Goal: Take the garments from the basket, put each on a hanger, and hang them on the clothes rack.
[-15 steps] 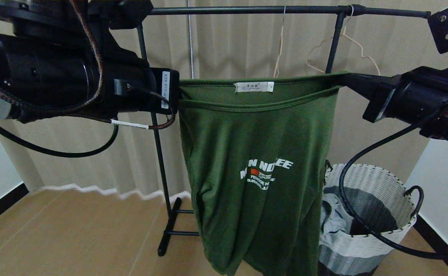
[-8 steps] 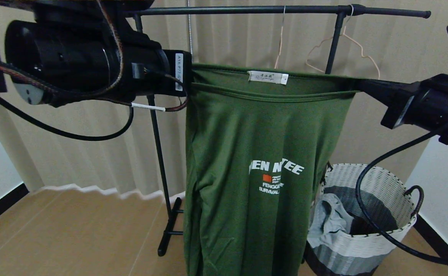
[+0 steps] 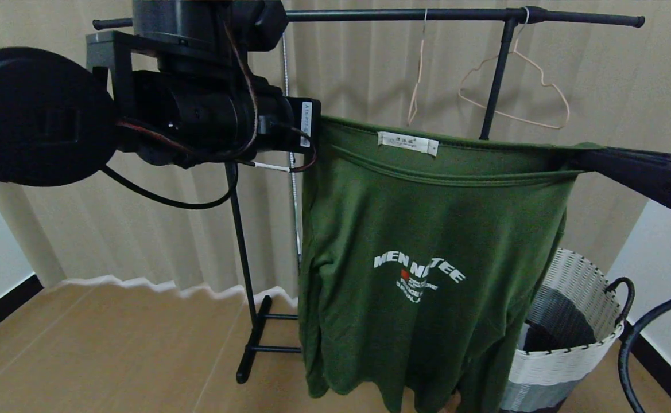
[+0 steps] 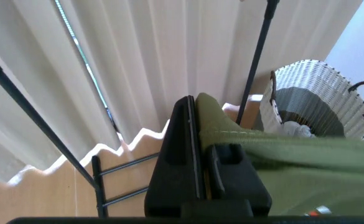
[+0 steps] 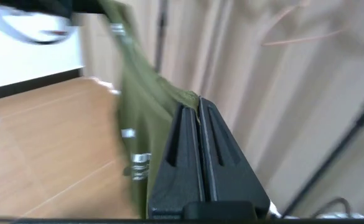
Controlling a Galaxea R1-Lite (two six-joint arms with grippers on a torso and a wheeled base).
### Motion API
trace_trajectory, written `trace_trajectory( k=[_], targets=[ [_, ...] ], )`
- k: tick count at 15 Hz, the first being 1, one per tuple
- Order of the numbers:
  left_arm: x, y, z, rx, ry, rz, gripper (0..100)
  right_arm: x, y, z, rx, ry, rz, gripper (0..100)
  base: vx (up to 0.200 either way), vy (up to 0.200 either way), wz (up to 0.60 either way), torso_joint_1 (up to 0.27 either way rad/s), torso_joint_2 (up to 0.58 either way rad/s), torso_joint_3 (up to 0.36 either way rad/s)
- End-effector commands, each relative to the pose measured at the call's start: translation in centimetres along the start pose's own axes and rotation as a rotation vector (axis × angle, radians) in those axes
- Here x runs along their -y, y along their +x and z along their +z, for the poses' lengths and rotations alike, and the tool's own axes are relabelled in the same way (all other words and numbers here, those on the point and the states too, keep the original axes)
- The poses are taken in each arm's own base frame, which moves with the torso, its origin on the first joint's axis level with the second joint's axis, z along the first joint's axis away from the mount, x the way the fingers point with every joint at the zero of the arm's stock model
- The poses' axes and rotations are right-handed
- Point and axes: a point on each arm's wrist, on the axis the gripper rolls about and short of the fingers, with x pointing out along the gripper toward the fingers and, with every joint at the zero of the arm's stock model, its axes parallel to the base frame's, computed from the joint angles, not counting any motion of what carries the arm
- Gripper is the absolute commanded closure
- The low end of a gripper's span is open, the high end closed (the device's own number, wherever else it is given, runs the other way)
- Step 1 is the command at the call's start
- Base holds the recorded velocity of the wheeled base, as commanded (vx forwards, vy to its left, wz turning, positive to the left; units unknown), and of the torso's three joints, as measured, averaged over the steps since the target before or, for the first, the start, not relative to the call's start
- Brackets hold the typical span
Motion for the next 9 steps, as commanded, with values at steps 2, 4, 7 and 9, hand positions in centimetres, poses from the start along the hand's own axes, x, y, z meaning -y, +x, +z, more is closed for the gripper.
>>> trace_trajectory(
  k=[2, 4, 7, 9],
  targets=[
    [0.2, 0.9, -0.5, -0.019, 0.002, 0.002, 100, -0.8, -1.3, 0.1, 0.027, -0.008, 0.031, 100, 0.0, 0.0, 0.0, 0.0, 0.0, 0.0],
    [0.1, 0.8, -0.5, -0.02, 0.002, 0.002, 100, -0.7, -0.9, -0.1, 0.013, -0.007, 0.027, 100, 0.0, 0.0, 0.0, 0.0, 0.0, 0.0],
    [-0.4, -1.2, -0.5, -0.041, 0.007, 0.002, 100, 1.1, 0.7, -1.1, -0.041, 0.001, -0.053, 100, 0.0, 0.0, 0.0, 0.0, 0.0, 0.0],
    [-1.0, -3.9, -0.1, -0.078, 0.013, -0.006, 100, 2.9, 2.1, -1.4, -0.046, 0.004, -0.116, 100, 0.0, 0.0, 0.0, 0.0, 0.0, 0.0]
  ],
)
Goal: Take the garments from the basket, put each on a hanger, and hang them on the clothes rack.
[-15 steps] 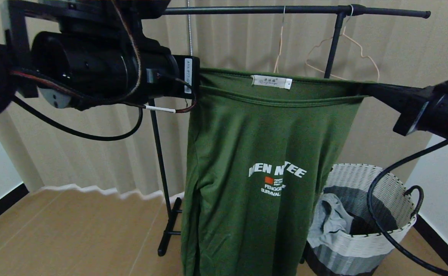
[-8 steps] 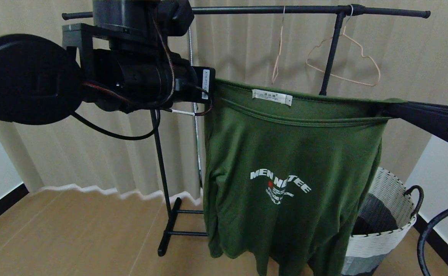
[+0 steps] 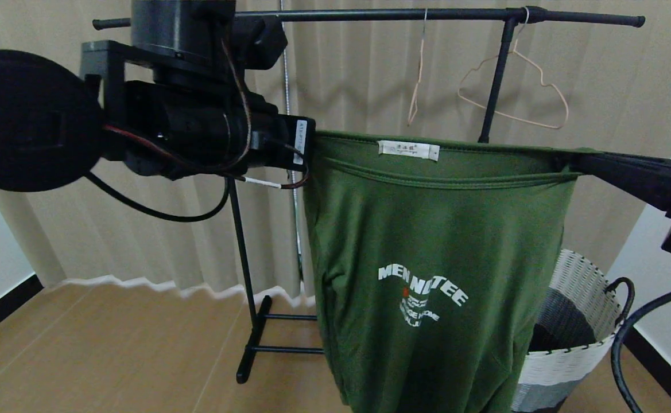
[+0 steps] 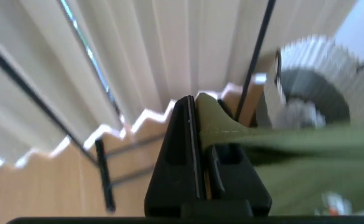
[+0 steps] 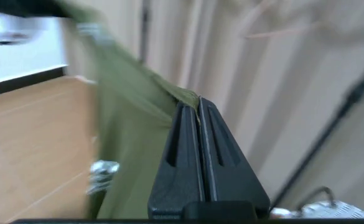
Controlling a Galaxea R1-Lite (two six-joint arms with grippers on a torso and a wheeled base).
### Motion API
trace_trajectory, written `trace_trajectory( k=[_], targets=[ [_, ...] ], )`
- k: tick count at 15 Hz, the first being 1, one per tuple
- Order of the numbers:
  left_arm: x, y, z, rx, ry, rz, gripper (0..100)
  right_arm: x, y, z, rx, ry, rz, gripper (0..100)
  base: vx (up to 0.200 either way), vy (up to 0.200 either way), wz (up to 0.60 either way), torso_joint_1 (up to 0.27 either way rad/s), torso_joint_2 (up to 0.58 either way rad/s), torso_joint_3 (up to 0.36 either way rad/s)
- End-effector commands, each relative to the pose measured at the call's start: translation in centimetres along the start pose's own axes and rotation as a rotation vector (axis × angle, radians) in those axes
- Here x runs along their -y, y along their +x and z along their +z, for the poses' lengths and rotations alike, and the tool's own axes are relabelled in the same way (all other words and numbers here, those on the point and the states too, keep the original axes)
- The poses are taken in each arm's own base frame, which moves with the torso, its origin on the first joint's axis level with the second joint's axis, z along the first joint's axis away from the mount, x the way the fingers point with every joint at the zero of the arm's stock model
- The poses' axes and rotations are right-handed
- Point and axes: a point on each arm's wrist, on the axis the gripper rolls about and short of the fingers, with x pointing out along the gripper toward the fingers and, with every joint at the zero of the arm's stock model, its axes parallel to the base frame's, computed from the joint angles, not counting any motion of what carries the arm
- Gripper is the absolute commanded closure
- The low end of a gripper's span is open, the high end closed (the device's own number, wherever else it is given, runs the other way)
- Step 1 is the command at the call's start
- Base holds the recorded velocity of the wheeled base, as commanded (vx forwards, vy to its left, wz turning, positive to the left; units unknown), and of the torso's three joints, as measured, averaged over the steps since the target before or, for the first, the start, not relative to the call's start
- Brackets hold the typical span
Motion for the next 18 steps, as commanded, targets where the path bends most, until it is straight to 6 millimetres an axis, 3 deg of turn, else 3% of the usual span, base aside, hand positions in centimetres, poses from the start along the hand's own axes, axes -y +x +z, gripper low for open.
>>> trace_trajectory(
  k=[1, 6, 8, 13, 18],
  targets=[
    [-0.8, -4.0, 0.7, 0.003, -0.002, -0.018, 100, 2.1, 2.9, -0.8, -0.025, 0.008, -0.06, 100, 0.0, 0.0, 0.0, 0.0, 0.0, 0.0],
    [-1.8, -11.6, 0.8, -0.042, 0.0, -0.315, 100, 4.1, 8.0, 0.1, 0.079, -0.017, -0.075, 100, 0.0, 0.0, 0.0, 0.0, 0.0, 0.0],
    [-1.9, -13.3, 0.1, -0.057, 0.007, -0.396, 100, 4.3, 9.1, 0.5, 0.117, 0.004, -0.068, 100, 0.0, 0.0, 0.0, 0.0, 0.0, 0.0],
    [-1.5, -15.3, -1.3, -0.064, 0.026, -0.459, 100, 4.0, 10.7, -0.3, 0.106, 0.044, -0.039, 100, 0.0, 0.0, 0.0, 0.0, 0.0, 0.0],
    [-1.4, -13.9, -0.3, 0.021, 0.015, -0.404, 100, 4.1, 10.0, 0.1, 0.118, 0.042, -0.052, 100, 0.0, 0.0, 0.0, 0.0, 0.0, 0.0]
  ],
)
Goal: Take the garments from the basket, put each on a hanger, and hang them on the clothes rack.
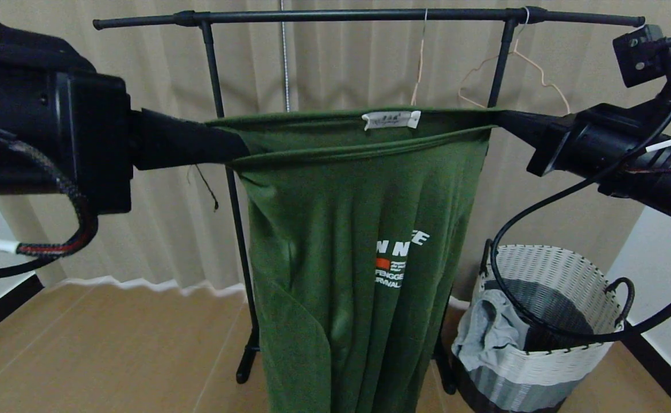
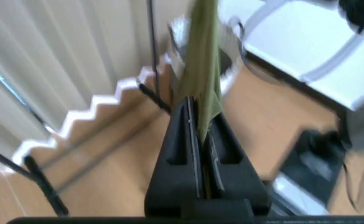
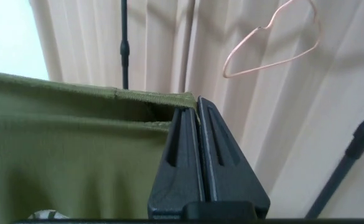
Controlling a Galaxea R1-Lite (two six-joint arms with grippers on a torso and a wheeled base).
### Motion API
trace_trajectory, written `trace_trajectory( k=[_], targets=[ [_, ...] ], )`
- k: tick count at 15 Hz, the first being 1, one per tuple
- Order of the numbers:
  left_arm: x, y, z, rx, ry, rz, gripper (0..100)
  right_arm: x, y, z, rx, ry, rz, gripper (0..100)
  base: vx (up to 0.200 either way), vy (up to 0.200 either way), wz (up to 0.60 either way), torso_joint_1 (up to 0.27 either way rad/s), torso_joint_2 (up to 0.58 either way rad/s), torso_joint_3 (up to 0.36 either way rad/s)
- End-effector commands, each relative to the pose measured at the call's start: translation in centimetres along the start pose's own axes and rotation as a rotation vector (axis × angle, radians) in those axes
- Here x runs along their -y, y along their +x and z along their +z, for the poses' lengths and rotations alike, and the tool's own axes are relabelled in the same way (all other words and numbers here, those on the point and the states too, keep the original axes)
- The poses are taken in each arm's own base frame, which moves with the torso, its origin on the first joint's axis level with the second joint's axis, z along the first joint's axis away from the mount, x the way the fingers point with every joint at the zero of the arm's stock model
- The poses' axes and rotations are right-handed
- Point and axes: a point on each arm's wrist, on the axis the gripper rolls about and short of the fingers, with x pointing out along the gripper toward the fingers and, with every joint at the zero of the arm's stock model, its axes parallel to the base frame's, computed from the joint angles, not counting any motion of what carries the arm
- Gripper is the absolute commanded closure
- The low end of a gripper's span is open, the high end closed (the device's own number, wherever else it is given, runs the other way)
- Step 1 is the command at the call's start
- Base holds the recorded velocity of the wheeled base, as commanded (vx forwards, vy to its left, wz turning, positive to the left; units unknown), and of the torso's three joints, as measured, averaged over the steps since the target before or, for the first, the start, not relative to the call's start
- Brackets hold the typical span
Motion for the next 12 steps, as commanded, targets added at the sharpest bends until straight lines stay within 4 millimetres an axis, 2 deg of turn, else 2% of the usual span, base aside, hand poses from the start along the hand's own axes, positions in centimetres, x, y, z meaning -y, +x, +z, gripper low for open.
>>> trace_trajectory(
  k=[1, 3, 4, 5, 6, 9, 12],
  targets=[
    [-0.5, 1.4, 0.3, 0.006, -0.003, 0.093, 100, -0.1, -0.6, 0.7, 0.016, -0.006, -0.011, 100, 0.0, 0.0, 0.0, 0.0, 0.0, 0.0],
    [-1.3, 4.0, 0.4, 0.005, 0.002, 0.27, 100, -0.3, -1.6, 1.7, 0.043, -0.015, -0.016, 100, 0.0, 0.0, 0.0, 0.0, 0.0, 0.0],
    [-1.5, 4.6, 0.3, 0.012, 0.002, 0.306, 100, -0.4, -1.8, 1.9, 0.049, -0.017, -0.015, 100, 0.0, 0.0, 0.0, 0.0, 0.0, 0.0],
    [-1.8, 5.8, 0.1, 0.028, -0.001, 0.358, 100, -0.5, -2.4, 1.9, 0.048, -0.017, -0.016, 100, 0.0, 0.0, 0.0, 0.0, 0.0, 0.0],
    [-2.0, 6.6, -0.5, 0.02, -0.001, 0.37, 100, -0.6, -2.9, 1.0, 0.011, -0.007, -0.017, 100, 0.0, 0.0, 0.0, 0.0, 0.0, 0.0],
    [-2.0, 6.7, -0.9, 0.017, -0.001, 0.367, 100, -0.7, -3.3, -0.2, -0.026, 0.003, -0.019, 100, 0.0, 0.0, 0.0, 0.0, 0.0, 0.0],
    [-2.0, 6.6, -0.8, 0.018, 0.001, 0.369, 100, -0.6, -3.1, -0.2, -0.025, 0.003, -0.019, 100, 0.0, 0.0, 0.0, 0.0, 0.0, 0.0]
  ],
)
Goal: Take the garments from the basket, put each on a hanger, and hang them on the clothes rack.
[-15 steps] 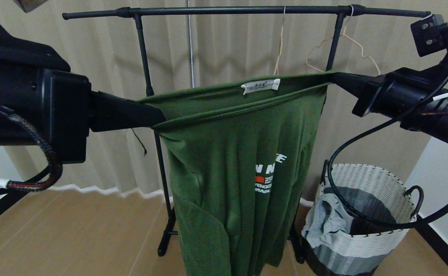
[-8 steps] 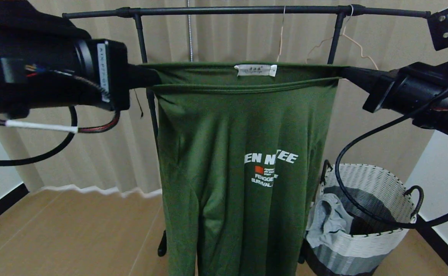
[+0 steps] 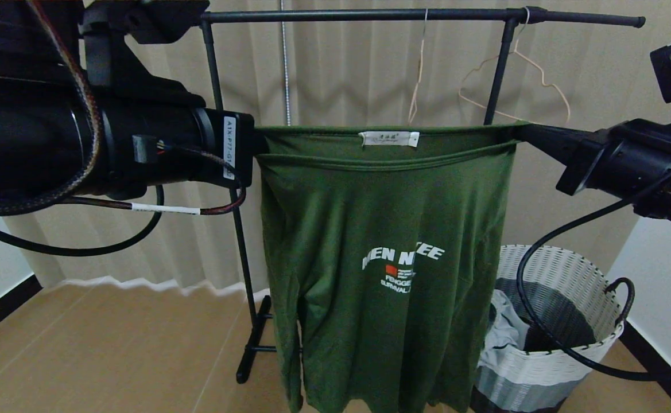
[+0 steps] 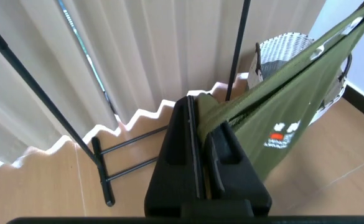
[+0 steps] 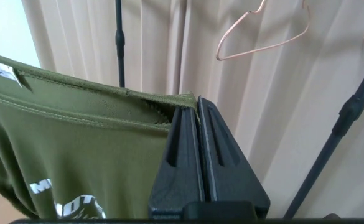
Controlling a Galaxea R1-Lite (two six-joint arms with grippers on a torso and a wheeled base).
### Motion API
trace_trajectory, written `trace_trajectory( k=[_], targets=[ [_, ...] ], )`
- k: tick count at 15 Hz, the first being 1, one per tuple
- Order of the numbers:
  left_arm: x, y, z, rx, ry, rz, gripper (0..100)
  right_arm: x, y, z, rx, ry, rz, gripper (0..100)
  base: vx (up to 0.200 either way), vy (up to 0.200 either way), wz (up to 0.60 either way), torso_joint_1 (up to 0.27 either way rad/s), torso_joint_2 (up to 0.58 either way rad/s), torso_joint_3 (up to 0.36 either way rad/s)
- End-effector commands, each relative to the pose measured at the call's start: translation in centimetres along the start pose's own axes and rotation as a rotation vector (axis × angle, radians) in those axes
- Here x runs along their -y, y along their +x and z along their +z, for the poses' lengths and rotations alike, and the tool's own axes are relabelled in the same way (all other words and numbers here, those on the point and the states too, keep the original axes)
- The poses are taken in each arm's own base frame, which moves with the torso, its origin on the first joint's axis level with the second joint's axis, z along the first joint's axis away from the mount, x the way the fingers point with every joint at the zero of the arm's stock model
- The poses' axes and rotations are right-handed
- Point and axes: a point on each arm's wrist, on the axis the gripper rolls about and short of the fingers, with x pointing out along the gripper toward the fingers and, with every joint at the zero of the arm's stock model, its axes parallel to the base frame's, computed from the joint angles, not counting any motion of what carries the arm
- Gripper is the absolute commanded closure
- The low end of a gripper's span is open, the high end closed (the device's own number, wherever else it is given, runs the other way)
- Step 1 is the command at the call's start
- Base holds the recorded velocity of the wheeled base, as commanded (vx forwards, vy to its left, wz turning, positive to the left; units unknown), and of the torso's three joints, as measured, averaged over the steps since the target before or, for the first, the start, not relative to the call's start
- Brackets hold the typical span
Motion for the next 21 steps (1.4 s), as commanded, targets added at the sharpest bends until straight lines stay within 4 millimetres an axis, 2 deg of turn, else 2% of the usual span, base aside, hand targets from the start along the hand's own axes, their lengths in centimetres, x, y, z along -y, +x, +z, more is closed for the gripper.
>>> trace_trajectory(
  k=[1, 8, 9, 12, 16, 21],
  targets=[
    [0.0, 0.1, -0.2, -0.008, 0.003, 0.0, 100, 0.0, -0.1, 0.1, 0.005, -0.002, 0.002, 100, 0.0, 0.0, 0.0, 0.0, 0.0, 0.0],
    [0.0, 0.2, -0.3, -0.013, 0.003, 0.002, 100, -0.1, -0.2, 0.0, -0.01, -0.001, 0.003, 100, 0.0, 0.0, 0.0, 0.0, 0.0, 0.0],
    [0.0, 0.2, -0.3, -0.013, 0.003, 0.002, 100, -0.1, -0.2, 0.0, -0.01, -0.001, 0.003, 0, 0.0, 0.0, 0.0, 0.0, 0.0, 0.0],
    [-0.1, 0.3, -0.3, -0.013, 0.004, 0.009, 100, -0.2, -0.4, -0.4, -0.015, 0.001, 0.005, 0, 0.0, 0.0, 0.0, 0.0, 0.0, 0.0],
    [-2.4, 1.1, 0.0, 0.019, 0.027, 0.118, 100, -0.6, -1.0, -0.2, -0.006, 0.0, 0.02, 0, 0.0, 0.0, 0.0, 0.0, 0.0, 0.0],
    [-3.4, 1.8, 0.3, 0.054, 0.01, 0.216, 100, -1.5, -2.2, -0.5, -0.011, 0.002, 0.055, 0, 0.0, 0.0, 0.0, 0.0, 0.0, 0.0]
  ],
)
